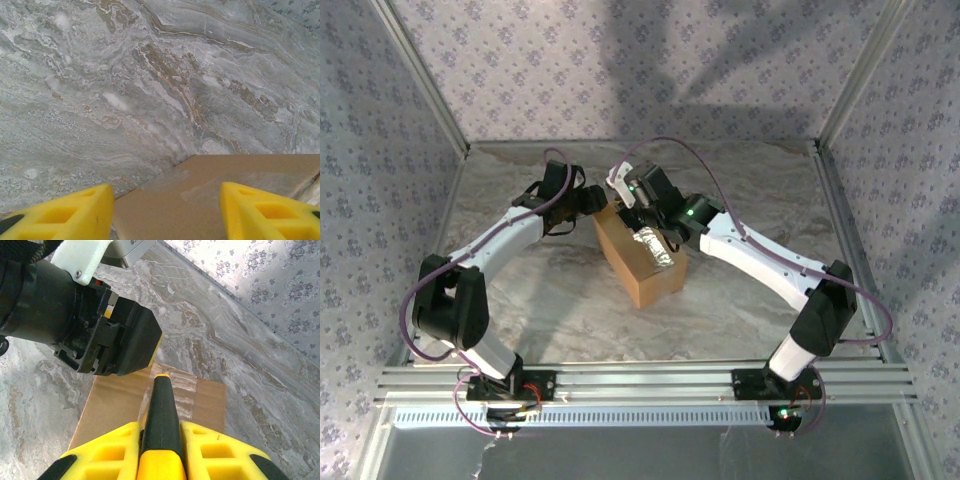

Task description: Unpack the express box

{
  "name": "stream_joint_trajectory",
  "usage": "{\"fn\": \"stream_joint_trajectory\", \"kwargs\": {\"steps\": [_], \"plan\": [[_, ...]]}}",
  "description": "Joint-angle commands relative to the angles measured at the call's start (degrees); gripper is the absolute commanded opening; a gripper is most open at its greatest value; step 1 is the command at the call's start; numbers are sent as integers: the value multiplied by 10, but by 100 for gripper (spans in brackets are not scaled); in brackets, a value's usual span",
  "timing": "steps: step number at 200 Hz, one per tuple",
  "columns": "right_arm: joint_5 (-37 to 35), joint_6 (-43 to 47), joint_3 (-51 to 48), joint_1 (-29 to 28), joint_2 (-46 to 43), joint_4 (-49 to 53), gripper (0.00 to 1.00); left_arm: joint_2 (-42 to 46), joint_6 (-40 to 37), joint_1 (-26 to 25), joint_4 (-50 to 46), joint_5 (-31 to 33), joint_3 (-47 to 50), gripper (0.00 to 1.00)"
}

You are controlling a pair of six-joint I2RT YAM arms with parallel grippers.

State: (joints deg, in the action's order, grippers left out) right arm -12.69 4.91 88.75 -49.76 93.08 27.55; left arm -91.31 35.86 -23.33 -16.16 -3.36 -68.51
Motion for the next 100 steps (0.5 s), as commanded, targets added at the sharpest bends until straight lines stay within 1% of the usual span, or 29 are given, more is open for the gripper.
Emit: {"fn": "stream_joint_trajectory", "kwargs": {"steps": [1, 10, 25, 62, 100], "plan": [[11, -7, -17, -1, -7, 54, 0, 14, -26, -1, 9, -5, 3, 66], [12, -8, -17, 0, -7, 53, 0, 16, -34, 3, 15, -22, -1, 69], [13, -8, -17, 0, -7, 52, 0, 17, -41, 9, 19, -52, -7, 70], [14, -10, -19, 2, -10, 52, 0, 19, -65, 14, 10, -84, -14, 70], [14, -10, -23, 3, -14, 48, 0, 17, -76, 15, 6, -112, -15, 69]]}}
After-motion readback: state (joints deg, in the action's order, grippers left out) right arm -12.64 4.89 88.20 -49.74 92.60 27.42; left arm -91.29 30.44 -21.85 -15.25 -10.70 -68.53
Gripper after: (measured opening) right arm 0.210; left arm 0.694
